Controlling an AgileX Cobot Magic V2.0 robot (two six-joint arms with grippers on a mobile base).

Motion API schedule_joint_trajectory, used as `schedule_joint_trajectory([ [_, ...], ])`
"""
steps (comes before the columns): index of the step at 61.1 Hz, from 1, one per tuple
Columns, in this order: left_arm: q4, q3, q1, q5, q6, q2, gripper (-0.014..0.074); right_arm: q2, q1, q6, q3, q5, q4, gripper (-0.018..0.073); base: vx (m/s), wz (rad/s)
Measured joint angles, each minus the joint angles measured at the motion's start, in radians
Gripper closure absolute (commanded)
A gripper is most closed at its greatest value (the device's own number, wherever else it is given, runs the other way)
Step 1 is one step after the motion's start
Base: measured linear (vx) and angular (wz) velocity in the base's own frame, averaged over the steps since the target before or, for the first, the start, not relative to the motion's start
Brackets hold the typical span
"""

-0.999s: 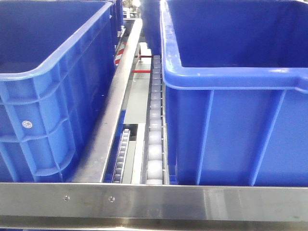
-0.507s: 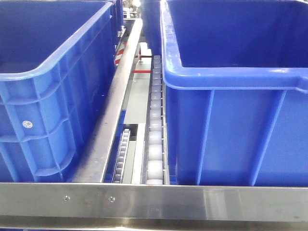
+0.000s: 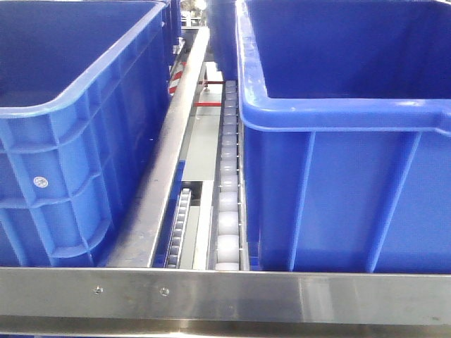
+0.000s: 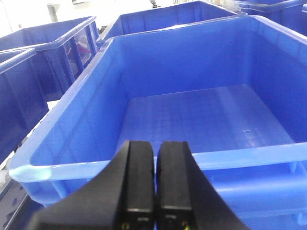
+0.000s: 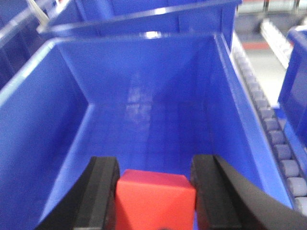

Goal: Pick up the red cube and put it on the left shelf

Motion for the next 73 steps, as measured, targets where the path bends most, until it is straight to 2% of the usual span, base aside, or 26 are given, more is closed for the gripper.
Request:
schedule_joint_trajectory([
  [17, 0.0, 0.0, 0.0, 0.0, 0.0, 0.0, 0.0491, 0.375, 0.026, 0.0, -0.258, 0.081, 0.0, 0.0496, 0.0, 0.0],
  [22, 0.0, 0.0, 0.0, 0.0, 0.0, 0.0, 0.0491, 0.465, 0.053, -0.01, -0.316, 0.114, 0.0, 0.0412, 0.0, 0.0],
  [31, 0.0, 0.0, 0.0, 0.0, 0.0, 0.0, 0.0491, 0.588, 0.106, -0.032, -0.377, 0.131, 0.0, 0.0131, 0.0, 0.0],
  [37, 0.0, 0.0, 0.0, 0.0, 0.0, 0.0, 0.0491, 0.637, 0.132, -0.04, -0.39, 0.131, 0.0, 0.0038, 0.0, 0.0],
  [62, 0.0, 0.0, 0.0, 0.0, 0.0, 0.0, 0.0491, 0.662, 0.142, -0.042, -0.39, 0.124, 0.0, 0.0051, 0.0, 0.0],
  [67, 0.0, 0.0, 0.0, 0.0, 0.0, 0.0, 0.0491, 0.642, 0.142, -0.042, -0.378, 0.124, 0.0, 0.012, 0.0, 0.0],
  [73, 0.0, 0.0, 0.0, 0.0, 0.0, 0.0, 0.0491, 0.59, 0.142, -0.044, -0.353, 0.122, 0.0, 0.0297, 0.0, 0.0],
])
